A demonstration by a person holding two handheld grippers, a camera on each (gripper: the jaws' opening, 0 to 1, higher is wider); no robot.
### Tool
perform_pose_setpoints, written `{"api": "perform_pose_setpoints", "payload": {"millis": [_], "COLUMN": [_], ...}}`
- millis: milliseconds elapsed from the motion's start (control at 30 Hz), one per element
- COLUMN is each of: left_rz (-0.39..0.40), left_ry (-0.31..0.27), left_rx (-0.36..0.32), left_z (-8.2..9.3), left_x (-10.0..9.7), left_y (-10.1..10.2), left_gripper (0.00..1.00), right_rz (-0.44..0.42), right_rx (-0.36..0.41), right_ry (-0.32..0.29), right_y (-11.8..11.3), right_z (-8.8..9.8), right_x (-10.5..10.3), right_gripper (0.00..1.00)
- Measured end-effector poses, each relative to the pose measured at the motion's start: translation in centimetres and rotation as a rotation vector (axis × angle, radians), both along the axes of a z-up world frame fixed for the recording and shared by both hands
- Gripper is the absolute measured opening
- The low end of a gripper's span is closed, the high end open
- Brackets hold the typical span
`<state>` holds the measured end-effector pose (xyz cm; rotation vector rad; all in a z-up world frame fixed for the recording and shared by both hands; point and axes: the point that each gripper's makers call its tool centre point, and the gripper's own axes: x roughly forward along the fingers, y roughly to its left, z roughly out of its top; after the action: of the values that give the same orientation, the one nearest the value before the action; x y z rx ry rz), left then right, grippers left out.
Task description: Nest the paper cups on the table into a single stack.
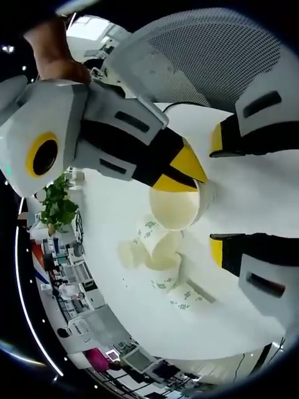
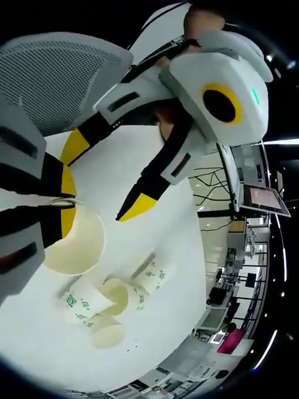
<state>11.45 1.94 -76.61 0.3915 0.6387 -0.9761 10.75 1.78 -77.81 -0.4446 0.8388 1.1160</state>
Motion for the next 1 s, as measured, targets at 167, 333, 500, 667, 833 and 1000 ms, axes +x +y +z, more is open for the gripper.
{"api": "perform_pose_setpoints", "payload": {"millis": [167, 333, 500, 667, 833, 1000], "left_rz": [0.030, 0.039, 0.058, 0.075, 0.080, 0.090], "left_ry": [0.005, 0.015, 0.031, 0.043, 0.045, 0.050], "left_rx": [-0.015, -0.017, -0.024, -0.033, -0.037, -0.041], "left_z": [0.1, -0.3, -0.7, -0.8, -0.8, -1.0], "left_x": [0.3, 0.2, 0.3, 0.2, -0.1, 0.1], "left_y": [0.2, 0.4, 0.8, 1.0, 1.2, 1.5], "left_gripper": [0.51, 0.50, 0.49, 0.49, 0.49, 0.49], "right_rz": [-0.020, -0.030, -0.041, -0.041, -0.080, -0.102], "right_rx": [-0.004, 0.010, 0.036, 0.032, 0.079, 0.099], "right_ry": [0.006, 0.005, 0.002, -0.017, -0.017, -0.015], "right_y": [-0.5, -0.5, -0.8, -1.7, -2.3, -2.9], "right_z": [-0.1, -0.2, 1.1, 1.3, 2.5, 3.7], "right_x": [0.0, 0.3, 0.6, 1.2, 1.5, 1.9], "right_gripper": [0.02, 0.05, 0.08, 0.14, 0.15, 0.16]}}
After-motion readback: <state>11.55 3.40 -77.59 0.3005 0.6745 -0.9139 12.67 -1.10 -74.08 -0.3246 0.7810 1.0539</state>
